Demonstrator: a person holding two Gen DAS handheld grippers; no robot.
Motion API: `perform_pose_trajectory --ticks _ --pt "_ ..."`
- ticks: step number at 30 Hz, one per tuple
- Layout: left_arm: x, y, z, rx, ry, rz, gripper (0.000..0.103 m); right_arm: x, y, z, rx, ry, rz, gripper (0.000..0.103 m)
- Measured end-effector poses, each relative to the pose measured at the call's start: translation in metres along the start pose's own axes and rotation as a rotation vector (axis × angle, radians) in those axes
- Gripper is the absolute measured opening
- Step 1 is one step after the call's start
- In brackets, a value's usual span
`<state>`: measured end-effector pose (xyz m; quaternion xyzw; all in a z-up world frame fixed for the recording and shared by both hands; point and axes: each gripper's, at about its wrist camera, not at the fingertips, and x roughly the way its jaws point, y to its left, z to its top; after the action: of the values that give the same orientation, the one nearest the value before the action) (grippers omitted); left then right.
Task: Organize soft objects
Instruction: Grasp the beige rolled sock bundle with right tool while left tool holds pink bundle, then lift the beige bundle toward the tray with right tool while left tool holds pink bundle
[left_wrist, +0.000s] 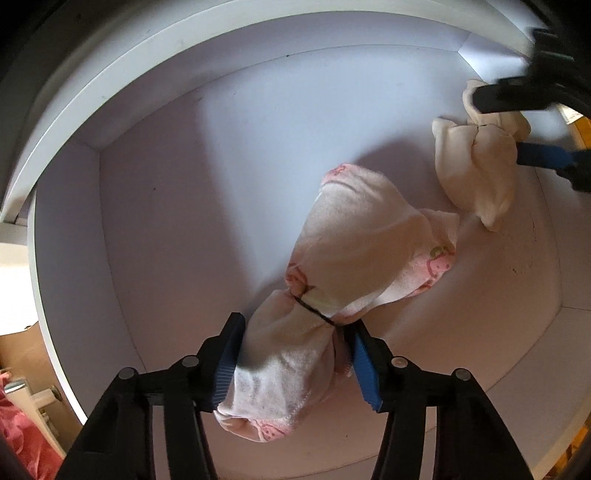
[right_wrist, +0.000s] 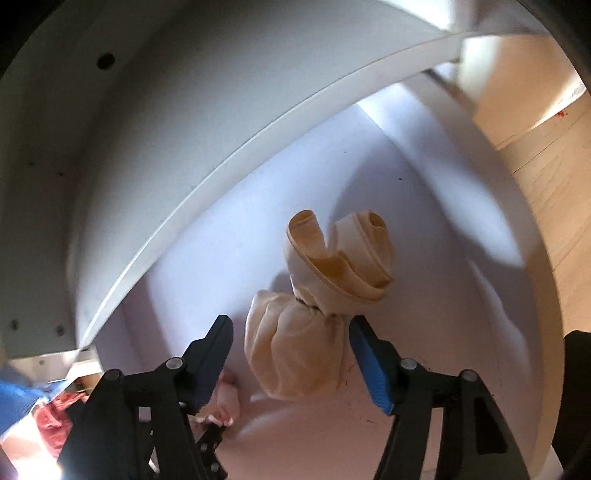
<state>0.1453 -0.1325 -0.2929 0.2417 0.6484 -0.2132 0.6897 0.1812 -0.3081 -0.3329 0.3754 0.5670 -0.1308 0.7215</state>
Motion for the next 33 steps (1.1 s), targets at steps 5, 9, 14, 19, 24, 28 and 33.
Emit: perform_pose_trajectory --ticks 5,9,14,19,24,28,33 --pt "0.011 -0.001 -0.006 -0.026 0.002 -0.014 0.055 0.029 0.028 0.005 -0.052 0.068 -0.111 0.056" --pt "0.013 0.002 0.005 -0.061 -0.004 -0.035 0.059 0.023 0.025 -0.002 -0.135 0.096 -0.133 0.039" --pt "0.019 0.000 0.006 -0.077 -0.013 -0.034 0.061 0.015 0.012 -0.013 -0.116 0.131 -0.134 0.035" --pt "0.024 -0.005 0.003 -0.113 -0.011 -0.034 0.064 -0.014 0.014 -0.035 -0.165 0.125 -0.138 0.035" --pt "0.030 -0.026 0.000 -0.136 0.014 -0.034 0.064 -0.048 0.033 -0.045 -0.236 0.103 -0.107 0.035" --pt "0.032 -0.031 0.002 -0.159 0.026 -0.035 0.064 -0.074 0.015 -0.066 -0.273 0.083 -0.071 0.035" --pt "0.032 -0.029 0.002 -0.187 0.037 -0.034 0.064 -0.130 0.010 -0.063 -0.324 0.049 -0.034 0.035"
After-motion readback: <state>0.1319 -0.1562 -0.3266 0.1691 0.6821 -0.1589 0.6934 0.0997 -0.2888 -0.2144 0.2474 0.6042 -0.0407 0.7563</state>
